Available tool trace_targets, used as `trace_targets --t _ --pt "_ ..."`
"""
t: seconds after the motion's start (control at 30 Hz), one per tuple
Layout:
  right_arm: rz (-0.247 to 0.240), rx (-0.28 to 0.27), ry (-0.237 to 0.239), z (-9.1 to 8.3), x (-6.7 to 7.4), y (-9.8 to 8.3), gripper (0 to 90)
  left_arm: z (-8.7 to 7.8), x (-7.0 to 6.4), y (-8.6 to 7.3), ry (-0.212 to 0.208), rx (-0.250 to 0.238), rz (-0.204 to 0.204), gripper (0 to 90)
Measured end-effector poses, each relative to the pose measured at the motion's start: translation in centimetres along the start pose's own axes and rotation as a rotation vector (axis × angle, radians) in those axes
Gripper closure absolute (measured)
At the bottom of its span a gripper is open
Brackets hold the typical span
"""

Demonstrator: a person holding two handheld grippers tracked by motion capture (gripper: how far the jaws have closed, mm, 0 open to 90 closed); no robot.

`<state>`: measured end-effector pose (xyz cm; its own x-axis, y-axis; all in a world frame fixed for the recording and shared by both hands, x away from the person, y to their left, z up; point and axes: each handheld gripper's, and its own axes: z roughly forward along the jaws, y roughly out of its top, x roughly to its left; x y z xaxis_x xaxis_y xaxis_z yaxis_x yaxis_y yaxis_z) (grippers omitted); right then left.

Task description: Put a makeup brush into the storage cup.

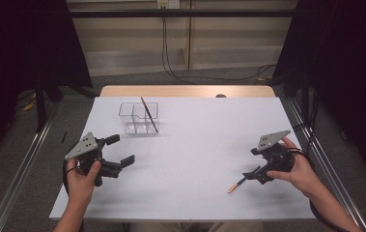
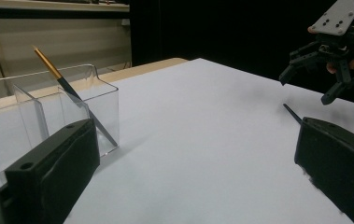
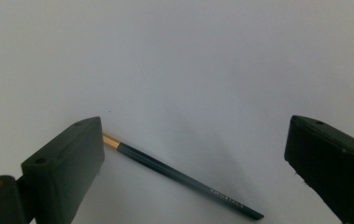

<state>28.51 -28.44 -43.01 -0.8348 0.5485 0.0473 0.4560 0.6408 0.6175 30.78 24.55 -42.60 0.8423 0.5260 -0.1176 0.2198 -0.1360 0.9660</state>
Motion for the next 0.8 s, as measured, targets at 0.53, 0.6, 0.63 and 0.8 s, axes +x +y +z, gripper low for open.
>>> trace_targets --t 0.53,0.6,0.63,0.8 --pt "-0.031 0.189 -0.006 0.17 -0.62 0.34 5.5 0.08 0.0 -0.09 -0.002 0.008 -0.001 0.0" --pt "-0.044 0.205 -0.002 0.26 -0.63 0.4 5.5 0.11 -0.02 -0.15 -0.002 0.008 -0.003 0.0" --pt "-0.044 0.209 0.001 0.3 -0.61 0.42 5.6 0.1 -0.02 -0.18 0.0 0.009 -0.007 0.0" --pt "-0.058 0.24 0.003 0.56 -0.61 0.5 6.1 0.06 0.0 -0.15 0.004 0.011 -0.003 0.0"
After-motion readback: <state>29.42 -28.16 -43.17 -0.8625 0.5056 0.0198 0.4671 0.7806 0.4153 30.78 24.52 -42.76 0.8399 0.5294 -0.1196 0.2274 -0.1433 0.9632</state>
